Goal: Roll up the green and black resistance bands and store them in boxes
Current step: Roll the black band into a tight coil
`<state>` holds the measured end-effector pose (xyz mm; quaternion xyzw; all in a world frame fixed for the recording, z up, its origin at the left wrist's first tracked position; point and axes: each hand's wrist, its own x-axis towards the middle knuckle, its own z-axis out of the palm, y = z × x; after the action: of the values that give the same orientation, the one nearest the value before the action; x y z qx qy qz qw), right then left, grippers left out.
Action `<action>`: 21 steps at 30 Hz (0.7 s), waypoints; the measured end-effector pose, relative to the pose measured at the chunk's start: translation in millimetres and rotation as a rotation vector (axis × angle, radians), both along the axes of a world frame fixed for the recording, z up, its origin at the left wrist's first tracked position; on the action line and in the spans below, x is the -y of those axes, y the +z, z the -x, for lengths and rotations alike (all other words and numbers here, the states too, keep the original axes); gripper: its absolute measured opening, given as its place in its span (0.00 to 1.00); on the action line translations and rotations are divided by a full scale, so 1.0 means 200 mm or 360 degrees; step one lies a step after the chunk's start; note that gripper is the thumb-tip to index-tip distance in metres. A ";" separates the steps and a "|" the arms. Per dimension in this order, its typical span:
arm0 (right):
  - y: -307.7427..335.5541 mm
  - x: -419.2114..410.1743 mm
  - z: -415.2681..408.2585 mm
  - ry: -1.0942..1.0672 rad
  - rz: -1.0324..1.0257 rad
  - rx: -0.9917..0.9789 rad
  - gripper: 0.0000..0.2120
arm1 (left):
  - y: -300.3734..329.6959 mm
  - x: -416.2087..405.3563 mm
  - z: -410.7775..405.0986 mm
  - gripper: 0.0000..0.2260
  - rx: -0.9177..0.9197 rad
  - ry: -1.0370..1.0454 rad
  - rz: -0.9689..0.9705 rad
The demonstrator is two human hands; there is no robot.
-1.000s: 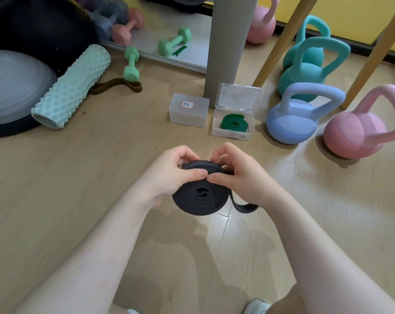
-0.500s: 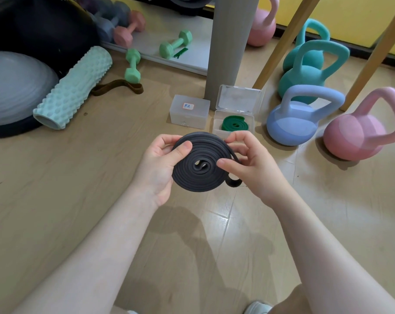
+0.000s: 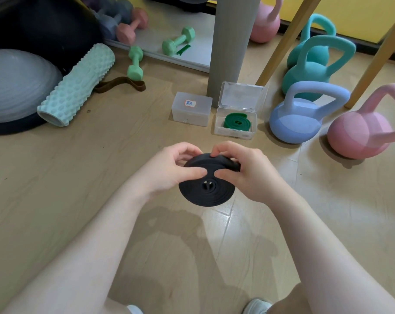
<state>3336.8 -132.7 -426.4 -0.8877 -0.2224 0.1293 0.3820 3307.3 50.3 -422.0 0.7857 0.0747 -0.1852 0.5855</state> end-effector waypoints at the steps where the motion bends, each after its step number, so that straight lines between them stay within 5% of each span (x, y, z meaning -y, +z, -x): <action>1: 0.00 -0.01 0.00 0.0022 -0.0002 0.0000 0.13 | 0.00 0.01 0.01 0.12 0.0013 -0.0055 -0.0029; 14: -0.01 0.01 -0.01 -0.0092 -0.0250 -0.0123 0.20 | -0.02 0.06 0.01 0.10 0.0325 0.0048 0.0093; 21: 0.00 0.04 -0.05 -0.0348 -0.0510 -0.0096 0.16 | -0.02 0.06 0.00 0.09 0.0450 0.0317 0.0218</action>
<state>3346.0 -140.9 -426.4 -0.8301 -0.1307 0.0766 0.5367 3306.8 38.0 -425.7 0.7508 0.0564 -0.0188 0.6578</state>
